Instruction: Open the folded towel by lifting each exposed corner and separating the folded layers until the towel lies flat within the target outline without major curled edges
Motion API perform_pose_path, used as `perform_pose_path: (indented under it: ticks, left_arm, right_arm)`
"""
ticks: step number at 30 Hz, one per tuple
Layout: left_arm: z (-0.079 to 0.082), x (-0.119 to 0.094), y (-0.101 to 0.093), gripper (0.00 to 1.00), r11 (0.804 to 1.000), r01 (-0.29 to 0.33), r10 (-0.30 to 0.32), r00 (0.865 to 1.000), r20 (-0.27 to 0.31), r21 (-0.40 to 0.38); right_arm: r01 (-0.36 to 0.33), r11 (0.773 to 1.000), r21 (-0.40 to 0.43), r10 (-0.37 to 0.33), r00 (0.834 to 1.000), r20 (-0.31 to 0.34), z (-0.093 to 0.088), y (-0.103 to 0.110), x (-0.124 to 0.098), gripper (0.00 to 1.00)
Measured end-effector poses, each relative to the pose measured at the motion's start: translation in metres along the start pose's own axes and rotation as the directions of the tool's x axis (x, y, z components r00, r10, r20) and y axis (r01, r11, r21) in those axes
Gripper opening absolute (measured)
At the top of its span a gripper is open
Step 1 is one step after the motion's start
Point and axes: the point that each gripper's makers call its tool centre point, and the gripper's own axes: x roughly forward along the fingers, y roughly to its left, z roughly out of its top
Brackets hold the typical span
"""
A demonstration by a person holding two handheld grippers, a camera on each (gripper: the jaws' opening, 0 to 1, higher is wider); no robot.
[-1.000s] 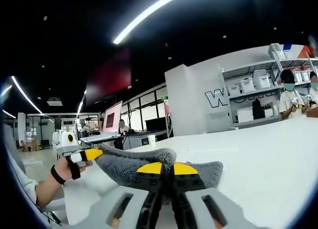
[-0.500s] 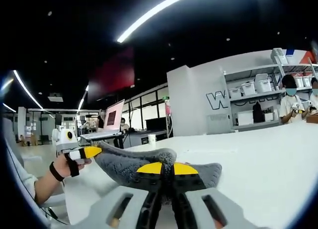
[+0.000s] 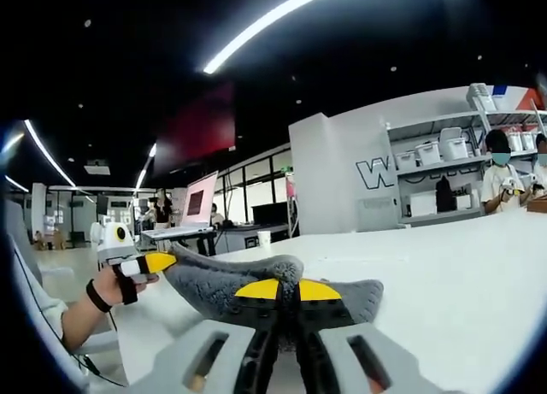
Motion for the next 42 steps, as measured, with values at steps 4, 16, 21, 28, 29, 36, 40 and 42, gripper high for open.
perform_pose_path:
  ticks: [4,16,21,28,29,36,40,42]
  left_arm:
    - [-0.001,-0.001,-0.003,0.02,1.000,0.005,-0.005,1.000,0.006,-0.003]
    - [-0.005,-0.006,-0.006,0.02,1.000,0.007,-0.007,1.000,-0.008,0.011]
    - [-0.007,-0.005,-0.006,0.02,1.000,0.005,-0.005,1.000,-0.018,0.011]
    - [-0.010,-0.009,-0.014,0.02,0.999,0.019,-0.017,0.998,-0.054,0.042]
    - [-0.012,-0.010,-0.017,0.02,0.998,0.030,-0.027,0.998,-0.054,0.056]
    - [-0.019,-0.015,-0.019,0.02,0.999,0.049,-0.048,0.997,-0.059,0.013]
    - [-0.021,-0.018,-0.022,0.02,0.998,0.055,-0.053,0.997,-0.064,0.026]
    - [-0.021,-0.018,-0.022,0.02,0.998,0.055,-0.052,0.996,-0.074,0.033]
  right_arm:
    - [0.006,1.000,-0.007,-0.007,1.000,-0.004,-0.001,0.001,-0.003,0.00]
    - [-0.011,1.000,-0.024,0.011,1.000,-0.010,-0.007,0.008,-0.012,0.00]
    - [-0.012,0.999,-0.033,0.011,1.000,-0.016,-0.010,0.009,-0.015,0.00]
    - [-0.019,1.000,-0.021,0.019,1.000,-0.023,-0.015,0.010,-0.018,0.00]
    - [-0.018,1.000,-0.021,0.018,1.000,-0.025,-0.016,0.010,-0.019,0.00]
    - [-0.044,0.998,-0.034,0.043,0.998,-0.038,-0.022,0.016,-0.027,0.00]
    - [-0.059,0.998,-0.039,0.057,0.997,-0.049,-0.026,0.017,-0.028,0.00]
    - [-0.057,0.998,-0.037,0.055,0.997,-0.051,-0.026,0.017,-0.028,0.00]
